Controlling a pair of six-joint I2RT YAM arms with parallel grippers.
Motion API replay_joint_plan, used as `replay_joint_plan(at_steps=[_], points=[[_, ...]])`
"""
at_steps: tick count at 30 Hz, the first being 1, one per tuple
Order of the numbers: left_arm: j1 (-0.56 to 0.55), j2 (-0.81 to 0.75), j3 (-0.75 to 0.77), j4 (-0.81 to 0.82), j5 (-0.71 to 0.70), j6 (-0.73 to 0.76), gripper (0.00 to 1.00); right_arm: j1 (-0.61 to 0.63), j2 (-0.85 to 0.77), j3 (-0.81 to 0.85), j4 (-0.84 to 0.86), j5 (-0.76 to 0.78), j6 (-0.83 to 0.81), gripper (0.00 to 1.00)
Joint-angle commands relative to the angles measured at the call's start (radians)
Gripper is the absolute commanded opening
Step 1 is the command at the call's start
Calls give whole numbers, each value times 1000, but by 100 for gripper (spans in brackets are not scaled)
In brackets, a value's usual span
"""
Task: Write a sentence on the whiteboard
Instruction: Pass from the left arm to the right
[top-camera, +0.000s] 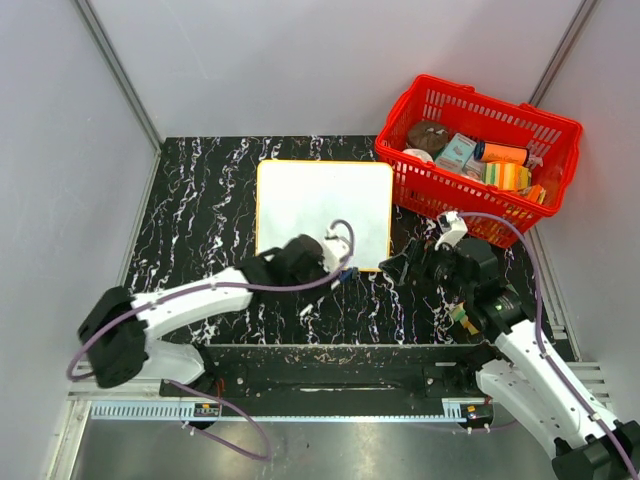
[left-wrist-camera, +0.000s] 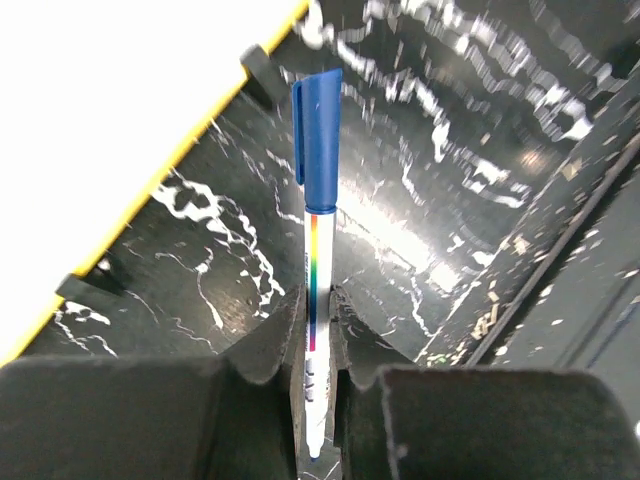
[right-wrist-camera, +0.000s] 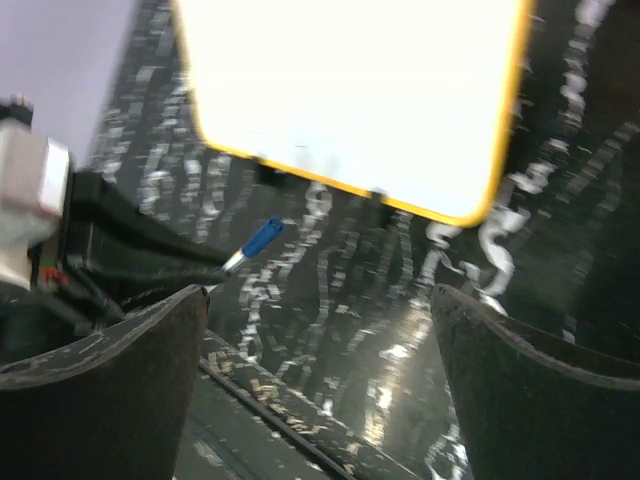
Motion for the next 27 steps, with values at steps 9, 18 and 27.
replay_joint_plan(at_steps=[9, 18, 27], points=[[133, -318, 1, 160, 328, -145, 0, 177, 69, -12, 596, -301, 176, 83], [132, -382, 3, 194, 387, -182, 0, 242, 181, -43, 792, -239, 271, 72], [132, -368, 4, 225, 427, -208, 0, 277, 244, -57, 885, -276, 291, 41]])
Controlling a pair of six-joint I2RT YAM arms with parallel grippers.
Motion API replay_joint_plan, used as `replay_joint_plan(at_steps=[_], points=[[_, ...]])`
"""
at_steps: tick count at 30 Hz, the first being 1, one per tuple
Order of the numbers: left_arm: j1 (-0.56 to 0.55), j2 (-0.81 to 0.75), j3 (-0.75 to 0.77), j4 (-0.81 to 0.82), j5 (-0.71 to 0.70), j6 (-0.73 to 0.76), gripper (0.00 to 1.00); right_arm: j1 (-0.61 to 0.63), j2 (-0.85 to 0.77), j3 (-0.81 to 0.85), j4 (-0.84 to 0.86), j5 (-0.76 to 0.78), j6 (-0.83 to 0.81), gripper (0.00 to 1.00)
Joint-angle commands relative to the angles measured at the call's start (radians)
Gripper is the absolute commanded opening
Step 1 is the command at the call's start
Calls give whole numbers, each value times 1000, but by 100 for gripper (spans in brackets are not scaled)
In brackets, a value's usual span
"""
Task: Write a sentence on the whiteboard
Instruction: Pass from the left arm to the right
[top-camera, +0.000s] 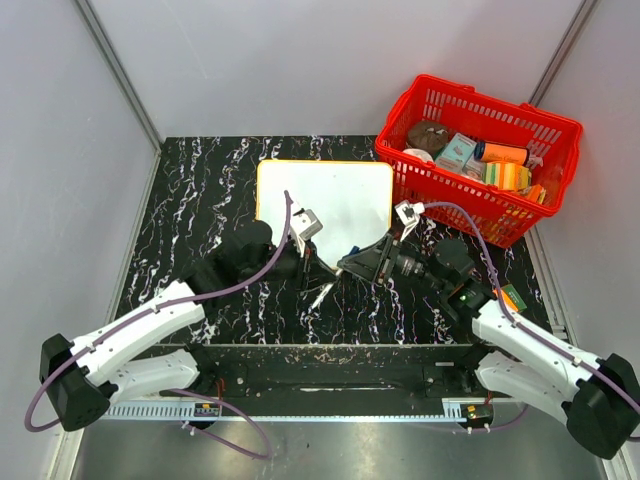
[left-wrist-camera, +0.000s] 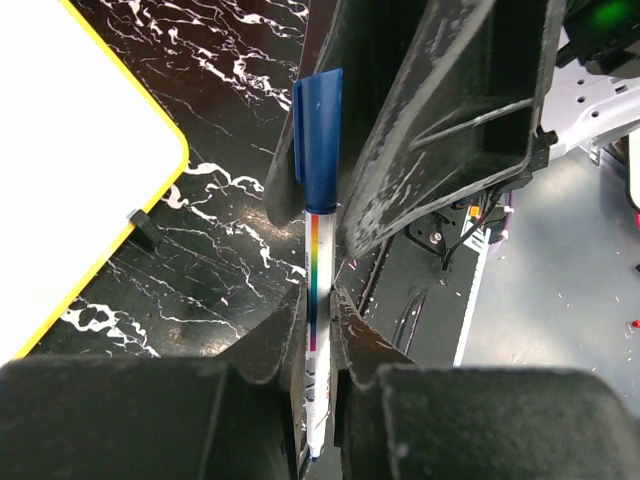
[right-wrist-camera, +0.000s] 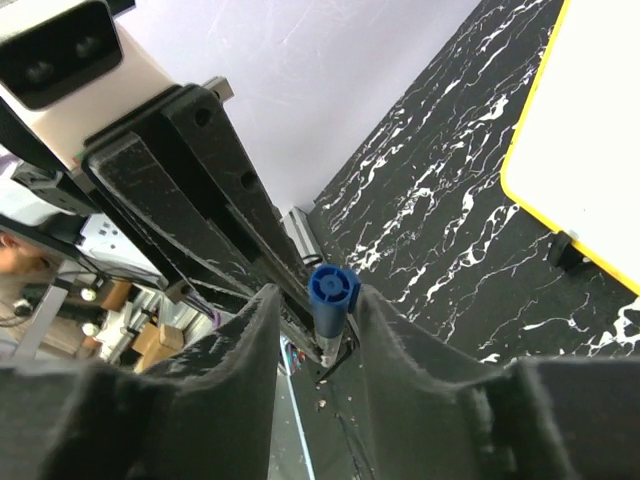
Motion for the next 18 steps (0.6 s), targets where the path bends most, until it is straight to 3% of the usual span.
replay_joint_plan(at_steps=[1, 2, 5, 6, 7, 8, 9, 12, 18], points=[[1, -4, 12, 79, 42, -28, 0, 24, 29, -2, 117, -25, 21, 32], [1, -6, 12, 79, 41, -28, 0, 24, 29, -2, 117, -35, 19, 21], [1, -24, 3, 83, 10, -34, 0, 26, 23, -2, 94, -48, 1, 16], [1, -27, 2, 83, -2, -36, 0, 26, 14, -2, 86, -43, -2, 3], [1, -32, 0, 76, -7, -36, 0, 24, 11, -4, 80, -40, -7, 0], [1, -34, 2, 71, -8, -36, 5, 24, 5, -10, 72, -28, -10, 0], [1, -34, 2, 66, -11, -36, 35, 23, -9, -13, 69, -19, -7, 0], [1, -38, -9, 60, 4, -40, 67, 27, -53, -32, 46, 47, -5, 0], [1, -29, -50, 71, 35, -57, 68, 24, -129, -47, -24, 156, -10, 0]])
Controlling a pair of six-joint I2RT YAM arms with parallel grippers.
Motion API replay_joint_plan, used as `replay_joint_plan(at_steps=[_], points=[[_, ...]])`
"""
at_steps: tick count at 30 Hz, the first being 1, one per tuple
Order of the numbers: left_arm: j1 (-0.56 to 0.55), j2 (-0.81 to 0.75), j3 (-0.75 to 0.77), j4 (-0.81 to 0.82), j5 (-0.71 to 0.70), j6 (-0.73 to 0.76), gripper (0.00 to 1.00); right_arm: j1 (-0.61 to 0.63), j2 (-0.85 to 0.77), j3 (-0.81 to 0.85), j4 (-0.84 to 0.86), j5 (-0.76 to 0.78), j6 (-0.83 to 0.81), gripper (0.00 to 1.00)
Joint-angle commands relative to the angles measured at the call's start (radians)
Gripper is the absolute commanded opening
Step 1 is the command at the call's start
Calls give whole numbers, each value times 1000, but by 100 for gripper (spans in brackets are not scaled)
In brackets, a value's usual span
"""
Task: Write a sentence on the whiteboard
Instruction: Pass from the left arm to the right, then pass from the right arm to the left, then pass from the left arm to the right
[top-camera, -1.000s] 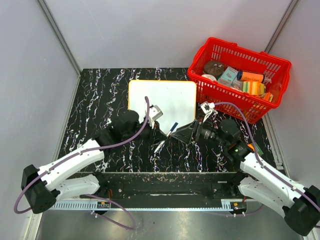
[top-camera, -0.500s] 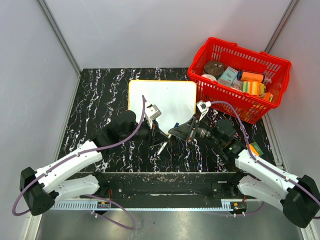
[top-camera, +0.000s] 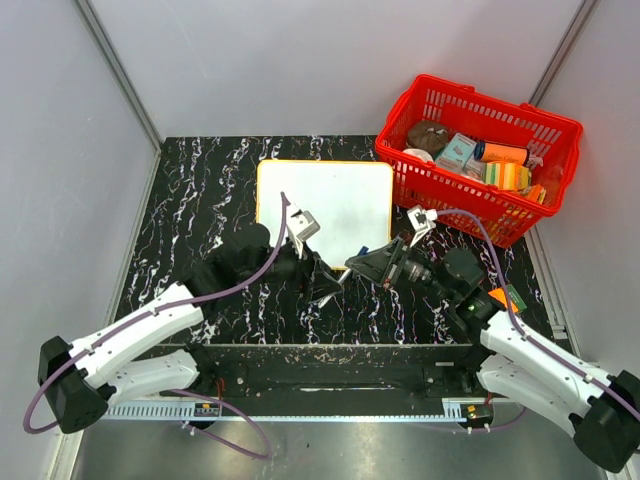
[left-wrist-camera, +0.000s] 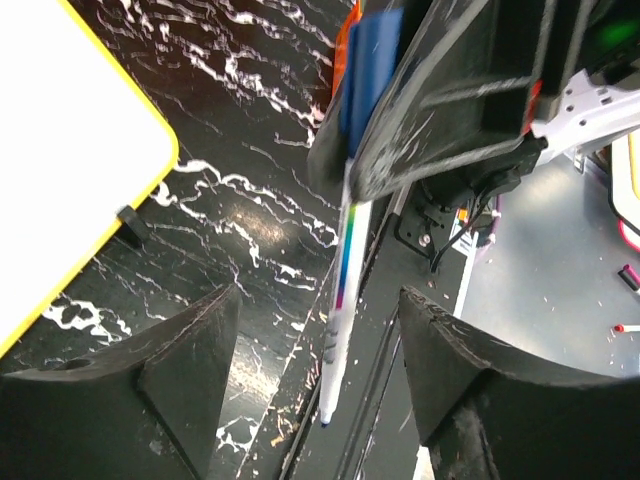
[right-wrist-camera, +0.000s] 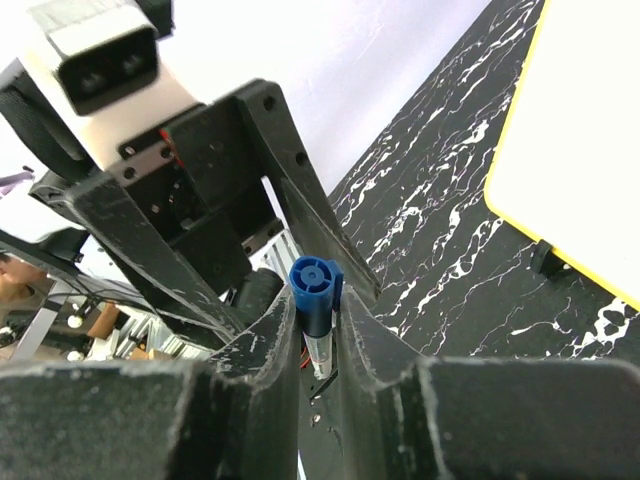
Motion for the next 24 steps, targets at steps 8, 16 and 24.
replay_joint_plan(at_steps=[8, 16, 24], points=[[-1, 12, -82, 107, 83, -52, 56, 7, -98, -19, -47, 168, 1, 0], [1, 15, -89, 171, 81, -86, 0, 8, -124, -35, -39, 161, 5, 37], [-1, 0, -23, 104, 111, -48, 0, 8, -54, -19, 16, 21, -24, 80]])
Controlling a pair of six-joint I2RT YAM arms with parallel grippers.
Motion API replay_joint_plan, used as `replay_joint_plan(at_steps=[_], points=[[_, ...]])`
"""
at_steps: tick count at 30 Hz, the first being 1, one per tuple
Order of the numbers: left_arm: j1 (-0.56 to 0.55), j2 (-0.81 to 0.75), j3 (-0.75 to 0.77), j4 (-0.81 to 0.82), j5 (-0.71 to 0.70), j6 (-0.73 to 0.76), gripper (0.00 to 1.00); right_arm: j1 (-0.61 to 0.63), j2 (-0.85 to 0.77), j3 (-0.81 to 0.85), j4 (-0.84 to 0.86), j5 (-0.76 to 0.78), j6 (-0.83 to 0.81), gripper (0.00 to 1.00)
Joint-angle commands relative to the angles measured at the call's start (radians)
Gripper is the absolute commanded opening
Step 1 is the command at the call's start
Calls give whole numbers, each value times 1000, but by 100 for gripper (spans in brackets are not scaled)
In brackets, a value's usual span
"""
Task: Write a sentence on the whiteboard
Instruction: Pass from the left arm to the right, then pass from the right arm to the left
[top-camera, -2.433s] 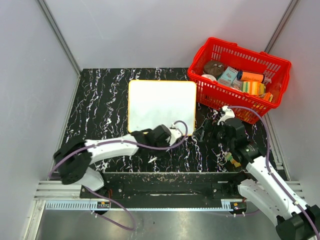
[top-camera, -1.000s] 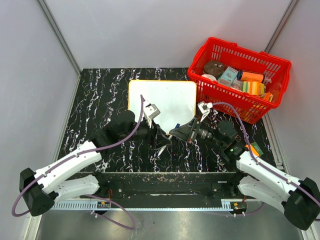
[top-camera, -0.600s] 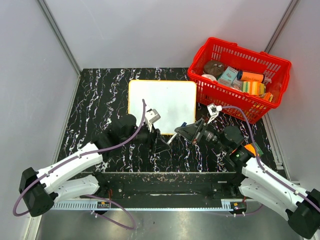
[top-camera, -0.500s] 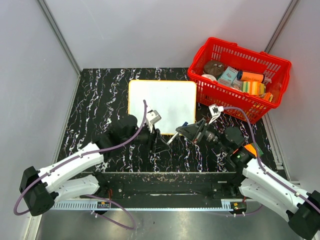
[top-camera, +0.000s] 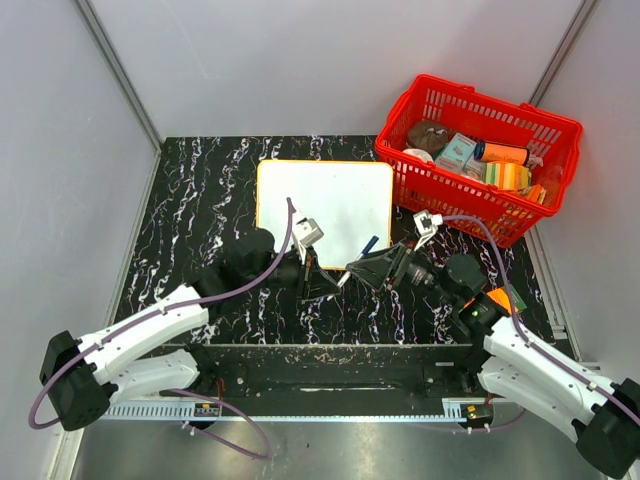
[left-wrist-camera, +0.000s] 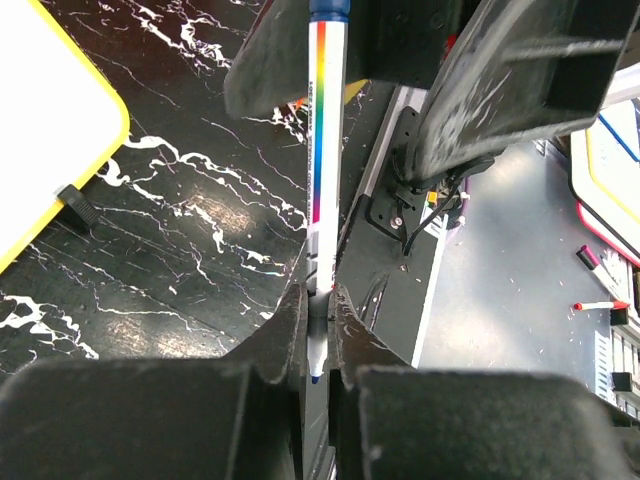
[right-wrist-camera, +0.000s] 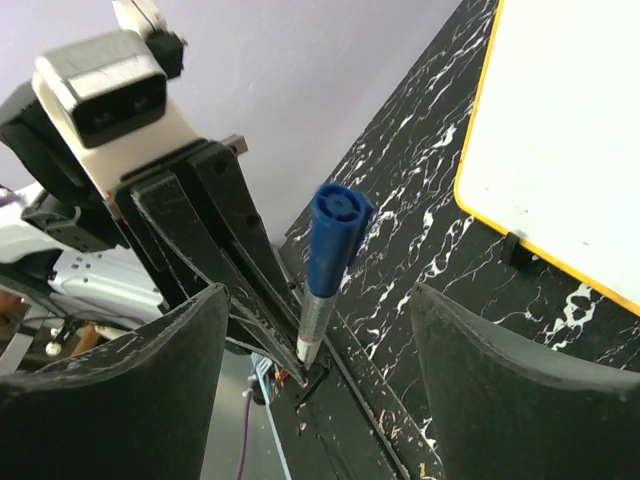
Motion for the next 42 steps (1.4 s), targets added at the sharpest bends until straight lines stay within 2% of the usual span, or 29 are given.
replay_joint_plan(at_steps=[1, 4, 5, 8, 9, 10, 11, 12, 14, 15, 17, 18, 22, 28, 36, 38, 39, 42], points=[[3, -21, 70, 2, 37, 21, 0, 4, 41, 19, 83, -111, -18, 80], [3, -32, 75, -4, 54, 29, 0, 6, 68, 13, 127, -149, -6, 74], [3, -38, 75, -7, 52, 29, 0, 6, 73, 12, 155, -161, 0, 65], [2, -53, 73, -7, 58, 33, 0, 4, 82, 6, 181, -181, 6, 57], [3, -55, 72, -11, 61, 35, 0, 6, 81, 3, 195, -186, 11, 49], [2, -54, 75, -14, 63, 37, 0, 4, 82, -5, 208, -198, 14, 42], [3, -54, 75, -15, 64, 37, 0, 4, 84, -7, 231, -203, 24, 30], [3, -50, 73, -15, 66, 38, 0, 6, 87, -5, 233, -204, 26, 0], [3, -46, 73, -18, 72, 41, 0, 4, 88, -4, 230, -207, 26, 0], [2, -41, 72, -18, 72, 40, 4, 6, 87, -4, 227, -203, 25, 0], [3, -38, 72, -24, 63, 35, 36, 6, 70, -5, 203, -184, 14, 0], [3, -41, 70, -30, 64, 35, 61, 4, 62, -8, 193, -172, 11, 0], [2, -78, 33, -37, 20, 21, 79, 6, -3, -25, 102, -91, -15, 0], [-6, -167, -25, -47, -95, 17, 85, 6, -122, -102, -12, 85, -29, 0], [-12, -211, -68, -23, -235, 12, 90, 6, -132, -79, -86, 112, -69, 0], [-20, -228, -89, 9, -276, 14, 93, 6, -123, -71, -98, 110, -78, 0], [-21, -233, -97, 17, -290, 14, 99, 6, -120, -57, -107, 106, -83, 0], [-26, -233, -103, 23, -315, 15, 99, 6, -119, -45, -143, 115, -95, 0]])
